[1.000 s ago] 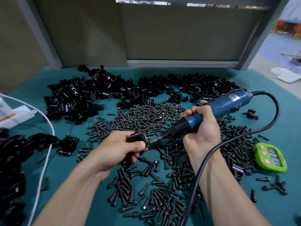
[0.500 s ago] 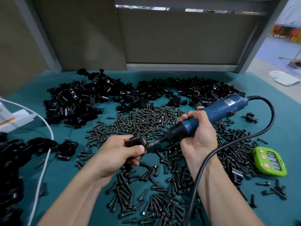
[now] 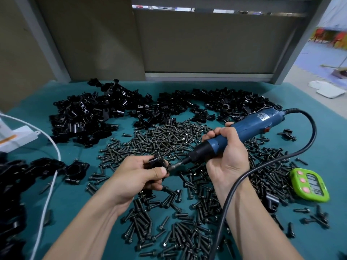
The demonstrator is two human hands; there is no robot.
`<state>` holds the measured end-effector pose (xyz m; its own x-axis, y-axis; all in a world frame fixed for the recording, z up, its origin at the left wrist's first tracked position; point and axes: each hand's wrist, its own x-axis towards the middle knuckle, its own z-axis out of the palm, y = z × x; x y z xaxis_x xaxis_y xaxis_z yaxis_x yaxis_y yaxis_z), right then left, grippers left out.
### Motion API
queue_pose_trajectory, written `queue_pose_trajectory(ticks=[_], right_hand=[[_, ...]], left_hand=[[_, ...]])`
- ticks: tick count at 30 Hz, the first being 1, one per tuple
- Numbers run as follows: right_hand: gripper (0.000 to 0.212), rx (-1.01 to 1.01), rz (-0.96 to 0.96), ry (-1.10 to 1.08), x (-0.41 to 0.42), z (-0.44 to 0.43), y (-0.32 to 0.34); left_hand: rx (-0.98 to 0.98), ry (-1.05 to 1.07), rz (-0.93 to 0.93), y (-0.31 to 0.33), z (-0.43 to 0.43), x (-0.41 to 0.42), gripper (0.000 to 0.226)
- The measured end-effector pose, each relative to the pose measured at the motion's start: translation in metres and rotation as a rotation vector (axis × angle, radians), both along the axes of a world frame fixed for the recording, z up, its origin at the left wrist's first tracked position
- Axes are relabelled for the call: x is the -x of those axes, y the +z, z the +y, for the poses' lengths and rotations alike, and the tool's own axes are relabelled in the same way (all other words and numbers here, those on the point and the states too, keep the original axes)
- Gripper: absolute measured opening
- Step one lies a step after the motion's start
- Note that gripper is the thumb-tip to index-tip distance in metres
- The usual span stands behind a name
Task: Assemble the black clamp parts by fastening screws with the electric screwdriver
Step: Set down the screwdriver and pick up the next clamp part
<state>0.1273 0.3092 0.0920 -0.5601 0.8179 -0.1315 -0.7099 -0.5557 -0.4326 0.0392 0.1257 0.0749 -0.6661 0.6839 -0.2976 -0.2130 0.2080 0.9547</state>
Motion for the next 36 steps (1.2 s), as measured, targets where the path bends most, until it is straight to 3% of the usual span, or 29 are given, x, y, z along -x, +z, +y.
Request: queue_pose_trajectory(ticks=[21,29,36], right_hand=[[0.030,0.017,0.017,0.050,0.002,0.002,-0.003],[0.035,-0.128,0.142,0.128,-0.006,0.001,0.010],[0.043,-0.146,0.170,0.176,-0.010,0.000,0.013]], left_hand=[[0.001,0.059,-0.011,-0.003,0.003,-0.001,0.013],[-0.029,-0.006,-0.171,0.006,0.002,-0.005,0.046],[0.032,-0.042,-0.189,0.008,0.003,-0.005,0.051]])
